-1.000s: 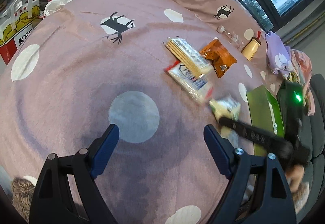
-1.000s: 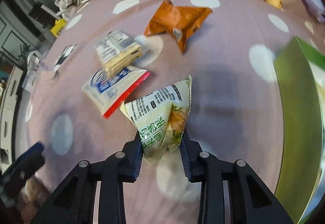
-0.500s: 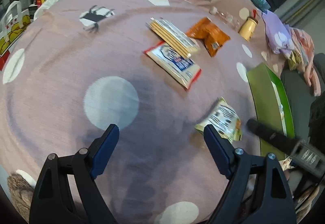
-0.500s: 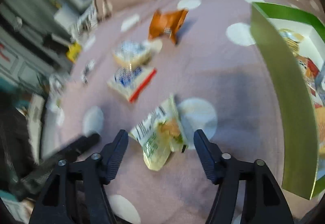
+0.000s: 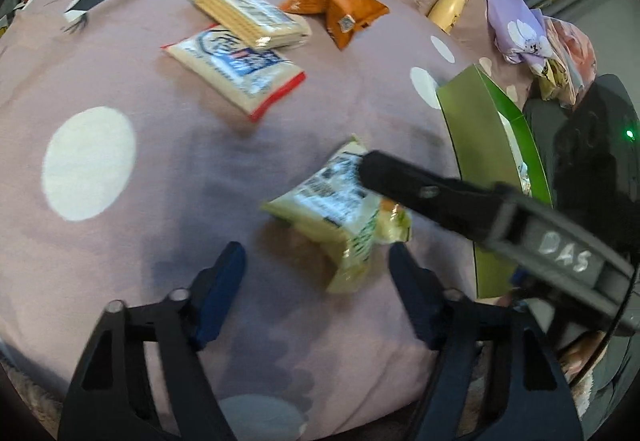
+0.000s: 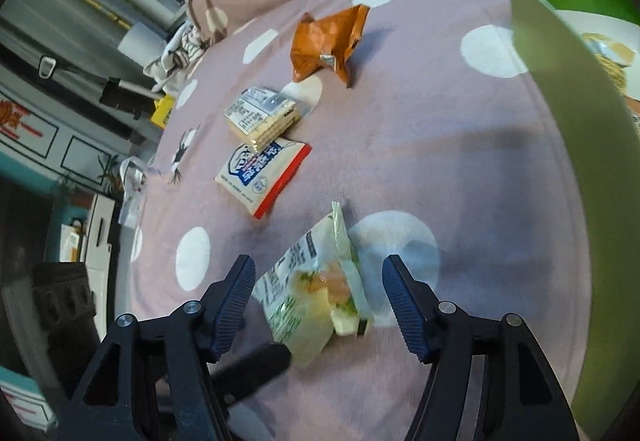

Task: Organize snacks
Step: 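Carry the green-yellow bag into the green-rimmed box and open the right gripper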

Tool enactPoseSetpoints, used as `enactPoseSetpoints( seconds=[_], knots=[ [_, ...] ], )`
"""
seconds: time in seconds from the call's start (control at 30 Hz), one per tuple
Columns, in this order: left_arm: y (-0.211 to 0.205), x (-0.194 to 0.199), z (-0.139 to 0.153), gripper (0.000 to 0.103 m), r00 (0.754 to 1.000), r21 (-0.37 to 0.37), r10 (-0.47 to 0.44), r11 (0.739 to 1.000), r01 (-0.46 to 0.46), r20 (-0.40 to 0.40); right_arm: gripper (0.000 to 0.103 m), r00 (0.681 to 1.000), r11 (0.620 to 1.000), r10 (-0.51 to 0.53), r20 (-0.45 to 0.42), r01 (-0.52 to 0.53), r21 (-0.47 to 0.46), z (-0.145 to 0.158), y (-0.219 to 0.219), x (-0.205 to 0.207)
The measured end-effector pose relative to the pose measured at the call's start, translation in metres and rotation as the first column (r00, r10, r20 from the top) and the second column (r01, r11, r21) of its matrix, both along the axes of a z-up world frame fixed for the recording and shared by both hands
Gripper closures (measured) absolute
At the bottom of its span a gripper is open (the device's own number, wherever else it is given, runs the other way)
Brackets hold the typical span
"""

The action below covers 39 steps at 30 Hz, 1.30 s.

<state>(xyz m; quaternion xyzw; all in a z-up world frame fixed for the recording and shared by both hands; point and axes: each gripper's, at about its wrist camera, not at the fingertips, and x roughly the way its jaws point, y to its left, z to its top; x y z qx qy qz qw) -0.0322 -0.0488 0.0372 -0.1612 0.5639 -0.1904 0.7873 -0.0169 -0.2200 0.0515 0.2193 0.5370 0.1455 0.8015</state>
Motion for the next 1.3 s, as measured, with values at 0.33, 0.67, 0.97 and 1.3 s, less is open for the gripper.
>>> enactPoseSetpoints(
  seconds=[0.33, 0.67, 0.97, 1.3],
  knots=[
    [-0.025, 0.005, 0.000, 0.081, 0.997, 0.046, -0.046, 0.998, 0.044, 0.054, 0.064, 0.999, 0.994, 0.051, -0.002, -0.050, 0.095, -0.017, 0.003, -0.004],
    [-0.067, 0.008, 0.063, 0.082, 0.951, 0.066, -0.156, 0.987, 0.143, 0.267, 0.064, 0.977, 0.997, -0.063, 0.204, 0.051, 0.063, 0.053, -0.033, -0.020],
    [-0.146, 0.026, 0.115, 0.082, 0.857, 0.065, -0.291, 0.954, 0.292, 0.425, 0.065, 0.899, 0.970, -0.244, 0.364, 0.231, 0.078, 0.116, -0.113, -0.027],
    [-0.236, 0.045, 0.101, 0.081, 0.789, 0.092, -0.450, 0.885, 0.456, 0.417, 0.066, 0.820, 0.894, -0.445, 0.359, 0.425, 0.138, 0.102, -0.199, -0.030]
  ],
)
